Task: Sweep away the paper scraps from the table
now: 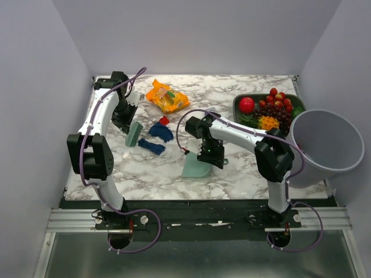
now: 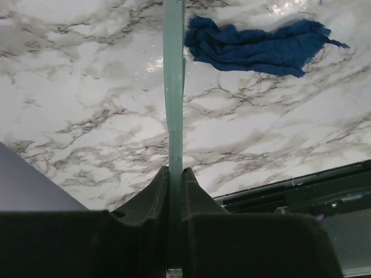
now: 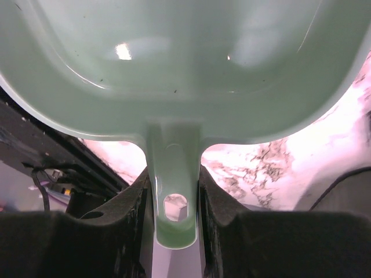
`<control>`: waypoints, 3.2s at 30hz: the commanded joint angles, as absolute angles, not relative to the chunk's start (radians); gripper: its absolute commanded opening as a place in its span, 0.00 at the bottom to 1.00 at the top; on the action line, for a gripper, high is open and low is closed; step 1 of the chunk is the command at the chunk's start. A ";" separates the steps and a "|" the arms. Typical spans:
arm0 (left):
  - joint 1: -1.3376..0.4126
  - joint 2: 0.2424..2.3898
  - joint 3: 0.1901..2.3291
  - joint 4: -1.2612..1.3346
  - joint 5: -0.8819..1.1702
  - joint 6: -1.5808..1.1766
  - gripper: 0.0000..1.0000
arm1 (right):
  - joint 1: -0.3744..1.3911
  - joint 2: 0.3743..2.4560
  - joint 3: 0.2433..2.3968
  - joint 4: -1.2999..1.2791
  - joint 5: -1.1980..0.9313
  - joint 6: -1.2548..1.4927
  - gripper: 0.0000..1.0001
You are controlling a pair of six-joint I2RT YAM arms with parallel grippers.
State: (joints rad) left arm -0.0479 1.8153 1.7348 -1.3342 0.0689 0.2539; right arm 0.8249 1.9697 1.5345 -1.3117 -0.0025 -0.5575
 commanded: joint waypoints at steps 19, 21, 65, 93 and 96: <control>-0.245 1.677 1.805 -1.494 0.505 0.294 0.00 | 0.854 2.014 1.570 -1.299 -0.024 -0.558 0.01; -0.247 1.683 1.841 -1.512 0.477 0.302 0.00 | 0.856 1.974 1.545 -1.299 -0.028 -0.558 0.01; -0.376 2.001 2.016 -1.405 0.199 0.253 0.00 | 0.750 1.896 1.382 -1.249 -0.114 -0.535 0.01; -0.374 2.053 2.065 -1.336 0.296 0.258 0.00 | 0.730 1.810 1.302 -1.200 -0.014 -0.528 0.01; -0.373 1.972 1.962 -1.322 0.301 0.259 0.00 | 0.732 1.854 1.310 -1.204 -0.041 -0.522 0.01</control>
